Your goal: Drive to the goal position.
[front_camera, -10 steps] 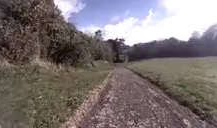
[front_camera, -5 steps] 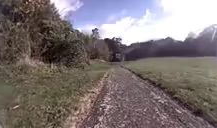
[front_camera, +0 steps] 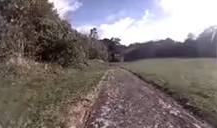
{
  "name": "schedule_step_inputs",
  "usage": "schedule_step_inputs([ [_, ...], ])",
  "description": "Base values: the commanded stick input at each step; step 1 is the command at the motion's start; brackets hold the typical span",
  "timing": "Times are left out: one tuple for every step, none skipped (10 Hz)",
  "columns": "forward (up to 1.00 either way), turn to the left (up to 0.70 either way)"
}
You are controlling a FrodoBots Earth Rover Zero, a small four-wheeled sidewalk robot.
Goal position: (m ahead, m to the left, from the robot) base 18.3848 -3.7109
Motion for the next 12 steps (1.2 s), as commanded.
schedule_step_inputs([
  [0.7, -0.33],
  [0.7, -0.13],
  [0.7, 0.0],
  [0.7, 0.0],
  [0.7, 0.0],
  [0.7, 0.0],
  [0.7, 0.0],
  [0.7, 0.0],
  [0.7, 0.0],
  [0.7, 0.0],
  [0.7, 0.0],
  [0.7, 0.0],
])
